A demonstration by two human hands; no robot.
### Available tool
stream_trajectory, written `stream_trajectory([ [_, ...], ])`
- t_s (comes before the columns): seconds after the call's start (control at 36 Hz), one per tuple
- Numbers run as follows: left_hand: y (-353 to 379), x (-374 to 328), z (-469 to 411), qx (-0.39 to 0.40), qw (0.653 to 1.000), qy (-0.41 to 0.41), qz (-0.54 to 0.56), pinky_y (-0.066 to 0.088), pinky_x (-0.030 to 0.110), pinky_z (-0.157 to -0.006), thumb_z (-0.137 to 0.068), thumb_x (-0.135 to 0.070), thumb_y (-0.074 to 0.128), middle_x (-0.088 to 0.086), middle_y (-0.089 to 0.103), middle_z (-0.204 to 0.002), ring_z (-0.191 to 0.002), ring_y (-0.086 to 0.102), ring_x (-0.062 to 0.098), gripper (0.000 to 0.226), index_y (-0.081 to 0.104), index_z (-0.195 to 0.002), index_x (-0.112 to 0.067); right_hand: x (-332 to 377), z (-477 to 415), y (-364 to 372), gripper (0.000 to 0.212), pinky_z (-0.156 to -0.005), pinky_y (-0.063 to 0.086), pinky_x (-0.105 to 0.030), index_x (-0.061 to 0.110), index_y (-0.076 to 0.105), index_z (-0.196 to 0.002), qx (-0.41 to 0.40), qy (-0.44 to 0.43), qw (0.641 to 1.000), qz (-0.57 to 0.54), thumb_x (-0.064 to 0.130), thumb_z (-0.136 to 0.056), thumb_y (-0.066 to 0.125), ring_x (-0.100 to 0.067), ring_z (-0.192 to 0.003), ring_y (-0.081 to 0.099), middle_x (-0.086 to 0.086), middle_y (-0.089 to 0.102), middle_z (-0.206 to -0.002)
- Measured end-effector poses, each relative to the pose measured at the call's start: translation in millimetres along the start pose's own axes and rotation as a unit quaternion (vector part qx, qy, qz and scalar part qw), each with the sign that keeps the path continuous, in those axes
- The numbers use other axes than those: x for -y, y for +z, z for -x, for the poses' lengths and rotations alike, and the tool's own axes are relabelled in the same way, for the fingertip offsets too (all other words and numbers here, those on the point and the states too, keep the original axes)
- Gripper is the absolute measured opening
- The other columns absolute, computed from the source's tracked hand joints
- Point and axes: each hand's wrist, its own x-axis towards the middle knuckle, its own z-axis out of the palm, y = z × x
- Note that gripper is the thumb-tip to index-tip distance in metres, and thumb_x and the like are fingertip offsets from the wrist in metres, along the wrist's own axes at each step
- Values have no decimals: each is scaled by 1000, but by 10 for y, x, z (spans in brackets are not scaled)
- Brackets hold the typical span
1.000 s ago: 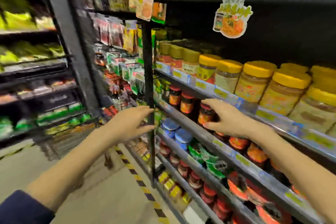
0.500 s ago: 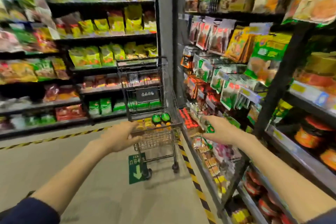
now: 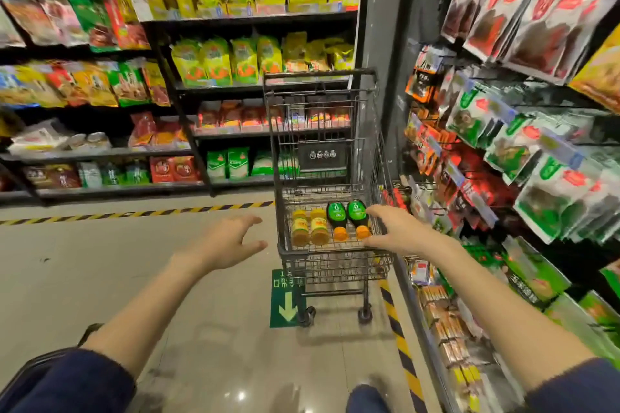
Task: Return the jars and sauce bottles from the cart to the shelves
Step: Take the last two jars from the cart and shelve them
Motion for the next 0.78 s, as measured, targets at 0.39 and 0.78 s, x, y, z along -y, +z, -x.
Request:
stream_trajectory([
  [0.39,270,94,-2123,33,992,-93,76,42,34,-97,-88,-34,58,11,50,-137,-122,49,25,57,40,-136,-8,-763,-2290,-108,69,-108,33,-32,7,29,-144,107,-6,992,-68,31,-87,60,-25,-135,37,-12,36,-148],
  [0.78,1300,343,-3685,156,937,-187,252,42,26,-88,-85,-20,65,15,58,-124,-114,55,27,51,45,-130,-4,-1237,-3881,755,67,-93,41,-30,14,30,-142,219,95,958,-162,28,-86,63,-27,-126,45,-13,43,-140],
])
